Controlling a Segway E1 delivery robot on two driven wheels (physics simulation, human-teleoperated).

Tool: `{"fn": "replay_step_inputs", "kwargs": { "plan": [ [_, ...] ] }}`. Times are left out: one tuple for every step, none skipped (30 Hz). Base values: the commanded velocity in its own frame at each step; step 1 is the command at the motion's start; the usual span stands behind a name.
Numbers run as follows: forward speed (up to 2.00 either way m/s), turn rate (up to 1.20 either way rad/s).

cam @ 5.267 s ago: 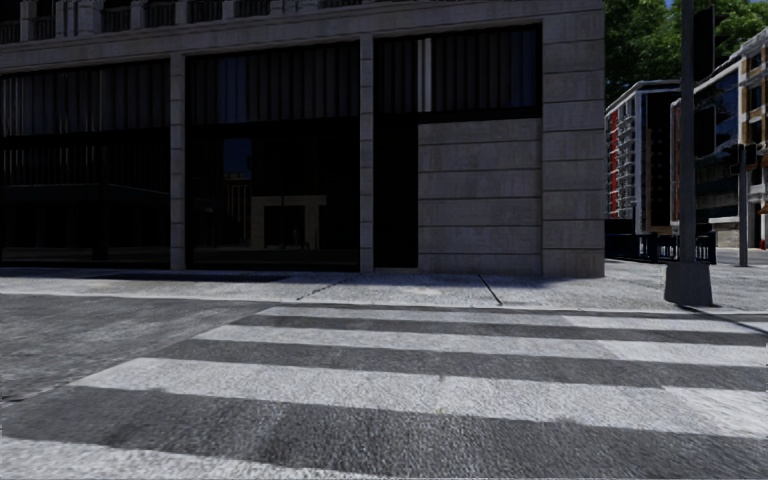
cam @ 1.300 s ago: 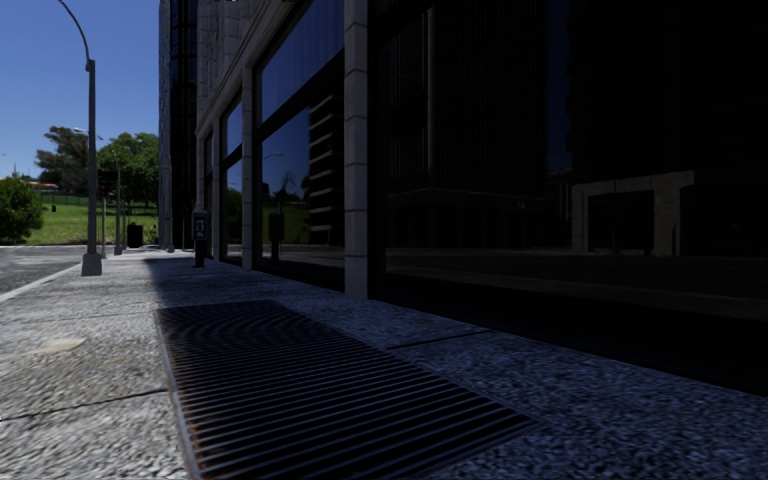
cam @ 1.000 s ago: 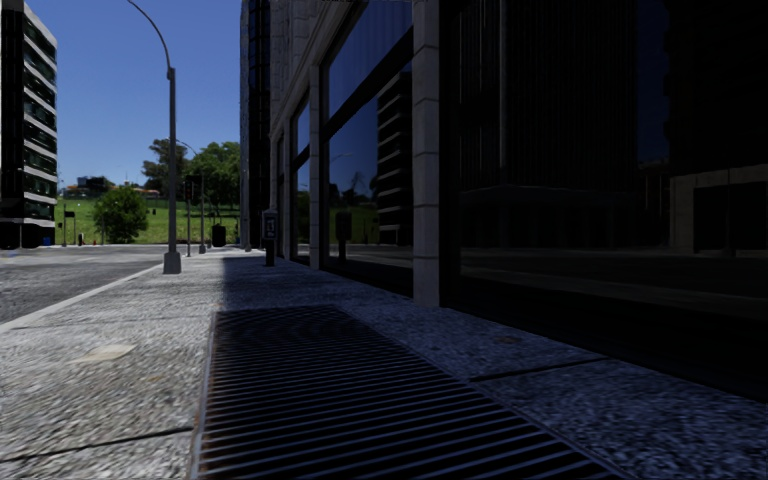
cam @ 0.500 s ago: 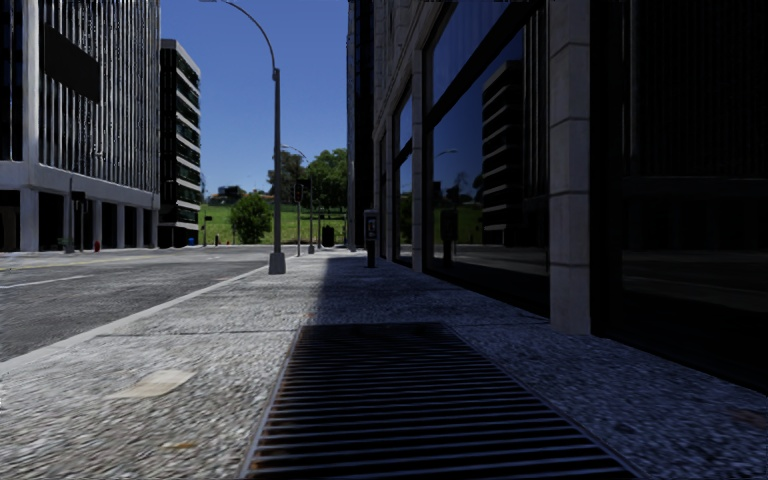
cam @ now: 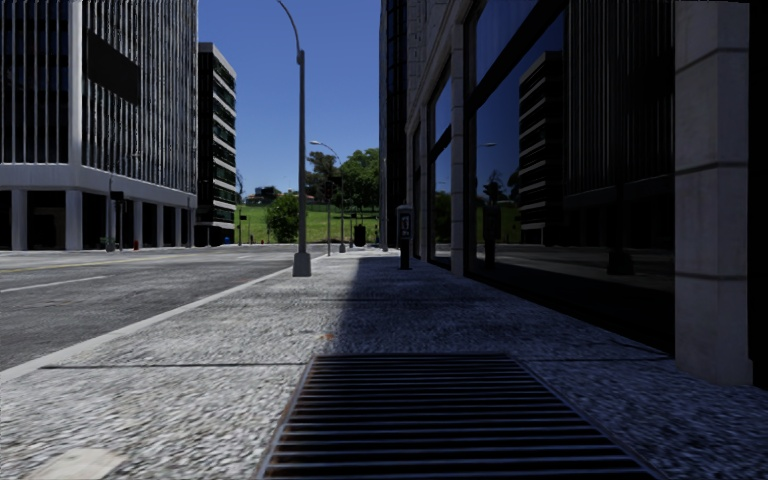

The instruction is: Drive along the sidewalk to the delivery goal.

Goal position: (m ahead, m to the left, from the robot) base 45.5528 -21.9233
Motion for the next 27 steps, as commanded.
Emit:
{"fn": "replay_step_inputs", "kwargs": {
  "plan": [
    [2.0, 0.0],
    [2.0, 0.0],
    [2.0, 0.0],
    [2.0, 0.0],
    [2.0, 0.0],
    [2.0, 0.0],
    [2.0, 0.0],
    [2.0, 0.0],
    [2.0, 0.03],
    [2.0, 0.1],
    [2.0, 0.12],
    [2.0, 0.14],
    [2.0, 0.14],
    [2.0, 0.15],
    [2.0, 0.17],
    [2.0, 0.17],
    [2.0, 0.18],
    [2.0, 0.18],
    [2.0, 0.18],
    [2.0, 0.18],
    [2.0, 0.18],
    [2.0, 0.18],
    [2.0, 0.18],
    [2.0, 0.19],
    [2.0, 0.2],
    [2.0, 0.21],
    [2.0, 0.22]
  ]
}}
